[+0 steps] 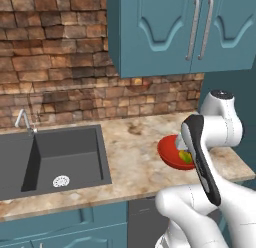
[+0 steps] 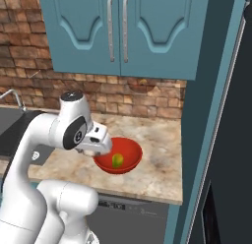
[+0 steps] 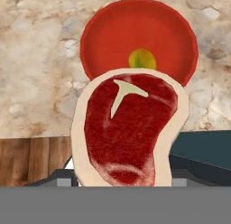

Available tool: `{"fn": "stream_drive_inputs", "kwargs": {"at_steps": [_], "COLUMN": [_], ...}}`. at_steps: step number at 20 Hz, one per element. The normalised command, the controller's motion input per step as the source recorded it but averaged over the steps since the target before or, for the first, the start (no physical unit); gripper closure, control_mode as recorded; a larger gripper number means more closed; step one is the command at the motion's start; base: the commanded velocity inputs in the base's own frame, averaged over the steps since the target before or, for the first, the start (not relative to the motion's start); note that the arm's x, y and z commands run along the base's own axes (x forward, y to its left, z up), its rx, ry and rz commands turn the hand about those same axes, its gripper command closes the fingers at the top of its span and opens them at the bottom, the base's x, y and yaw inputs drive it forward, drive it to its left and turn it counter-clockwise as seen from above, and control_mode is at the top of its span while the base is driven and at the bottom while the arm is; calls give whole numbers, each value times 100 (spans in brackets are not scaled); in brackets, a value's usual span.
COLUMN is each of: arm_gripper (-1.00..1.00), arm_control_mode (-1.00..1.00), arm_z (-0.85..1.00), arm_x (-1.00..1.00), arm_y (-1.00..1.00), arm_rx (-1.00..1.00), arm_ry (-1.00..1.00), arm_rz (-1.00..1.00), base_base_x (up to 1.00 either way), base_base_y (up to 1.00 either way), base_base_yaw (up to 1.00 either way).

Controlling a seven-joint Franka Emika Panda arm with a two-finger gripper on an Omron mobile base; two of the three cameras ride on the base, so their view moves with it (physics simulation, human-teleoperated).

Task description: Take the steak, mango, and lime from the freezer and place them in the bowl on the counter.

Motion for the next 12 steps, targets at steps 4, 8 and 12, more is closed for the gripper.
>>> {"fn": "stream_drive_inputs", "kwargs": {"at_steps": [4,8,12], "arm_gripper": [100,100,100], "arm_control_mode": [-100,-100,-100], "arm_z": [-43,-31,-14], "arm_x": [43,39,34], "arm_y": [-1,0,0], "arm_rx": [0,0,1], "arm_ry": [4,7,18], "arm_rz": [0,0,0], "base_base_x": [0,0,0], "base_base_y": [0,0,0], "base_base_yaw": [0,0,0]}}
